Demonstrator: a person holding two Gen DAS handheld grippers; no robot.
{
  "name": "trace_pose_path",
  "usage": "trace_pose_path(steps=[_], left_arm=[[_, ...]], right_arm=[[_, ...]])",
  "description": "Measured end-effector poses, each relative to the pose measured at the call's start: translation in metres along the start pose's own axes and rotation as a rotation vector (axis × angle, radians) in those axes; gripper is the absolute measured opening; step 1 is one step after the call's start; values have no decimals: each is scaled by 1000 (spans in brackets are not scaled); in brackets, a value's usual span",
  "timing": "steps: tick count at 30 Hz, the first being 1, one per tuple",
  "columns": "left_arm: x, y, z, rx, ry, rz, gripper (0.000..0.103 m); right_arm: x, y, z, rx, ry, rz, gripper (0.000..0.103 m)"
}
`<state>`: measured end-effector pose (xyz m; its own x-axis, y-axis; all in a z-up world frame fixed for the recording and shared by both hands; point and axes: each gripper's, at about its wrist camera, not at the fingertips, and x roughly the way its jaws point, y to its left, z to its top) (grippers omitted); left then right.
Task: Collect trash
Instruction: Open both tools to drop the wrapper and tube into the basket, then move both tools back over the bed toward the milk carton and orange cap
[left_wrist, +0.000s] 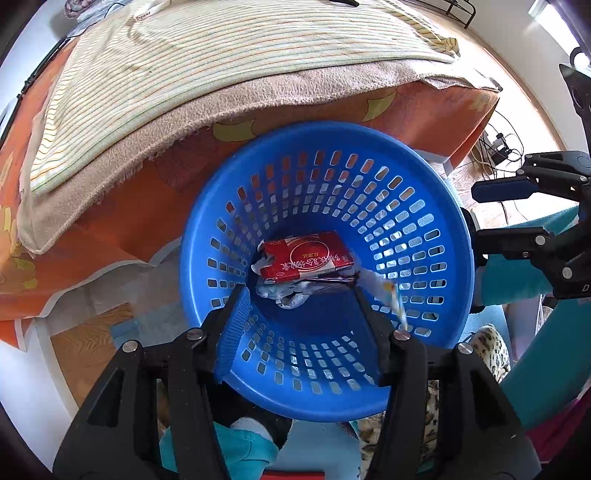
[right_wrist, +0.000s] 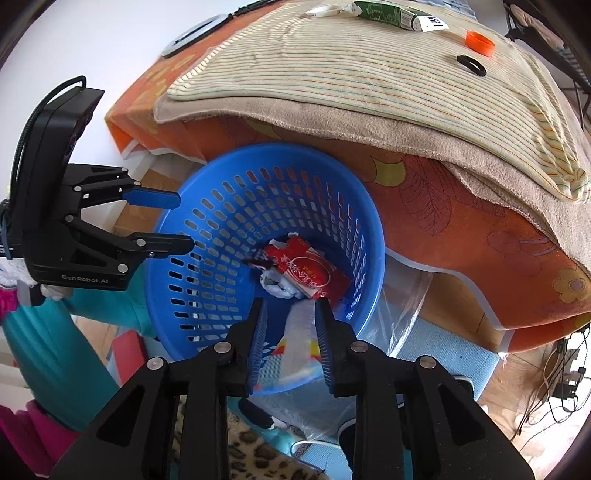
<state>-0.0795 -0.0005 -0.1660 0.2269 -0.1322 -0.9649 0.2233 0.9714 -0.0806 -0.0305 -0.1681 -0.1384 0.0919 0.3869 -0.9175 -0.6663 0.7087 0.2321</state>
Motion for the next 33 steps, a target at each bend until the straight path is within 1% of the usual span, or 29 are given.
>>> trace_pose_path(steps=[1, 3, 4, 8, 10, 18, 24, 27, 29, 33], left_arm=[[0, 0, 0, -2, 1, -1, 57], [0, 1, 0, -5, 1, -2, 61], [0, 1, 0, -7, -2, 0, 65], [-2, 1, 1, -16, -11, -5, 66], [-3, 3, 1, -25, -15, -7, 68], [-10, 6, 12, -55, -28, -20, 70], [-24, 11, 31, -98, -56, -38, 70], [-33, 14, 45, -115, -78, -51, 70], [-39, 16, 56, -124, -97, -50, 70], [-49, 20, 82, -146, -132, -41, 70]], right_arm=[[-1, 0, 0, 1, -5, -3, 48], [-3, 1, 1, 2, -16, -5, 55], [-4, 1, 2, 3, -18, -7, 55], [-6, -1, 3, 15, -26, -26, 57], [-7, -4, 3, 25, -30, -32, 62], [-17, -15, 6, 51, -59, -66, 64], [-26, -24, 14, 77, -92, -95, 65], [-33, -30, 20, 92, -108, -104, 67], [-37, -34, 25, 102, -121, -107, 69], [-48, -45, 37, 106, -144, -124, 69]])
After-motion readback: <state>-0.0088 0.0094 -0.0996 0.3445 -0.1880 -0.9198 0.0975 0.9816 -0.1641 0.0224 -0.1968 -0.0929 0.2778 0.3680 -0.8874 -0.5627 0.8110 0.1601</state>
